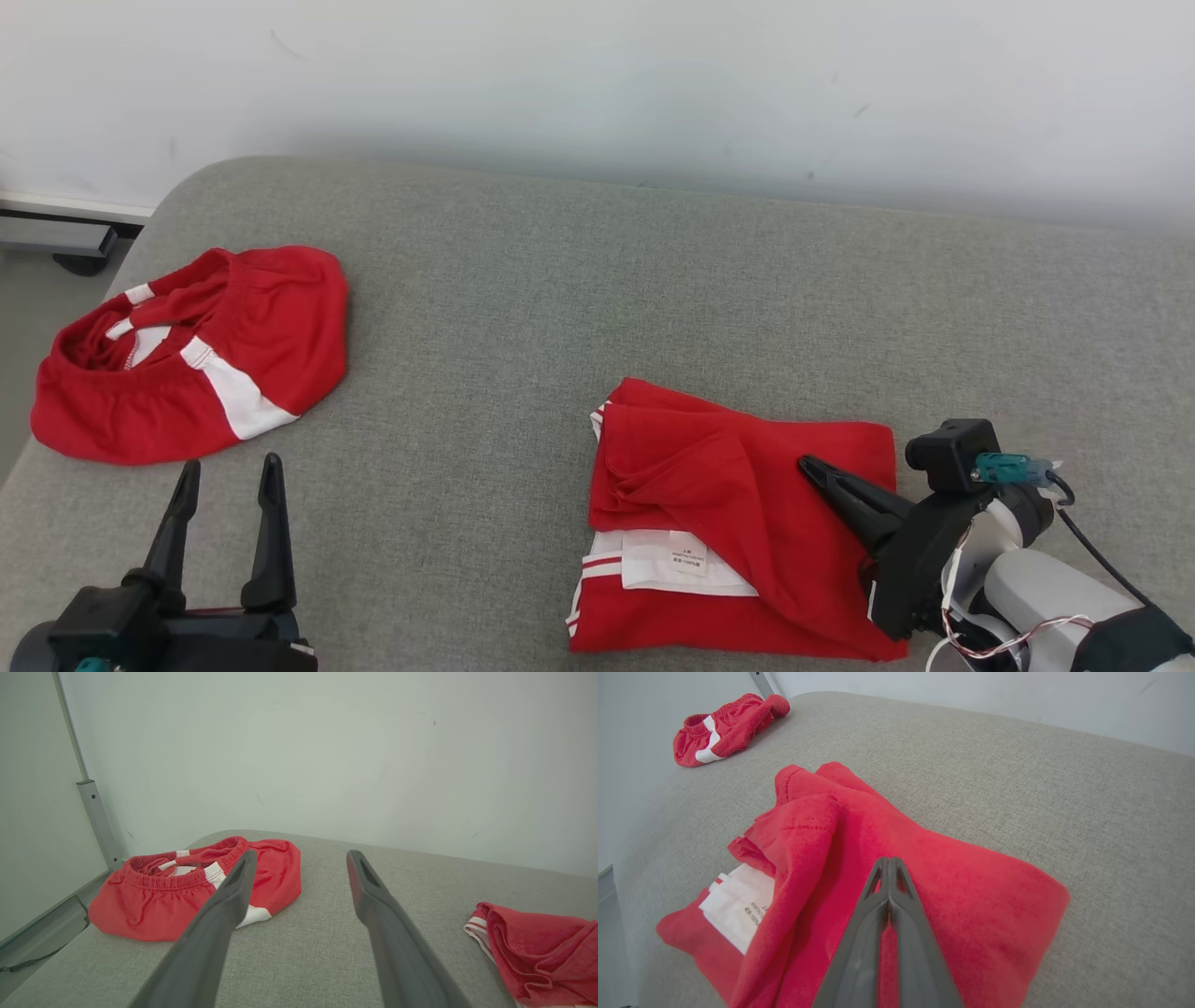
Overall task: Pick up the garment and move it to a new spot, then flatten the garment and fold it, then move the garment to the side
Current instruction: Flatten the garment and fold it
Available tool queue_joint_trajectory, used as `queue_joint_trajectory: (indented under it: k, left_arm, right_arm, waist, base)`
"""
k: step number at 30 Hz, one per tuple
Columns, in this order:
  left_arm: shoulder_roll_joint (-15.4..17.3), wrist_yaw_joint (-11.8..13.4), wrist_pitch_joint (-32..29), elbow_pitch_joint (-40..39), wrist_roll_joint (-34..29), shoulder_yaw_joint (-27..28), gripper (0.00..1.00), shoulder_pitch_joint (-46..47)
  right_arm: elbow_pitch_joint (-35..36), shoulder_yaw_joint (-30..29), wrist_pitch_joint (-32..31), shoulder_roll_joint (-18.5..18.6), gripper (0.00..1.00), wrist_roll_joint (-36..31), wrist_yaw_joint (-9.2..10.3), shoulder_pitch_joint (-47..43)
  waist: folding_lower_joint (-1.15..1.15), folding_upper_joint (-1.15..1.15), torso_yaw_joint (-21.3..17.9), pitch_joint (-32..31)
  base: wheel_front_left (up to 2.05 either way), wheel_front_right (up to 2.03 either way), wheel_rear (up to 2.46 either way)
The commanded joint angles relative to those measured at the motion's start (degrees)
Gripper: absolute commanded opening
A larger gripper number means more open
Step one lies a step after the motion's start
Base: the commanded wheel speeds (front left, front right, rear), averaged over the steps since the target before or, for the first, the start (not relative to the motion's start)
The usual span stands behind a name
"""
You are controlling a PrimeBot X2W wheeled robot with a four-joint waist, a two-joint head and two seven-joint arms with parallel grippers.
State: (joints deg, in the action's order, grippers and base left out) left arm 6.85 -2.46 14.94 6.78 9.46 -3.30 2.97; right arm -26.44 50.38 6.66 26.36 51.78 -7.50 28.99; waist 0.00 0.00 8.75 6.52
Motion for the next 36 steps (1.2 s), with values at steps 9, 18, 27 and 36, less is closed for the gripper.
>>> queue_joint_trajectory:
  k: [9,18,27,36]
  left_arm:
    - [-0.4,0.1,0.3,0.1,-0.1,0.0,1.0,0.6]
    - [-0.9,-0.3,0.3,0.5,-0.1,-0.1,1.0,1.0]
    - [-1.4,-0.4,0.3,0.6,-0.3,0.3,1.0,1.0]
    - [-1.7,-0.9,0.3,0.5,-0.5,0.6,1.0,0.8]
  right_arm:
    - [-5.1,2.9,0.8,-2.6,0.0,-1.3,0.02,2.6]
    - [-8.5,6.2,1.2,-5.3,0.0,-0.3,0.02,4.7]
    - [-8.4,10.1,2.0,-6.6,0.0,2.2,0.02,5.5]
    - [-7.5,13.8,3.0,-7.8,0.0,4.8,0.02,5.9]
  waist:
    - [0.0,0.0,0.9,0.6]
    - [0.0,0.0,1.9,0.8]
    - [0.0,0.0,2.4,0.9]
    - [0.0,0.0,2.3,0.9]
  base:
    - [0.0,0.0,0.0]
    - [0.0,0.0,0.0]
    - [0.0,0.0,0.0]
    - [0.0,0.0,0.0]
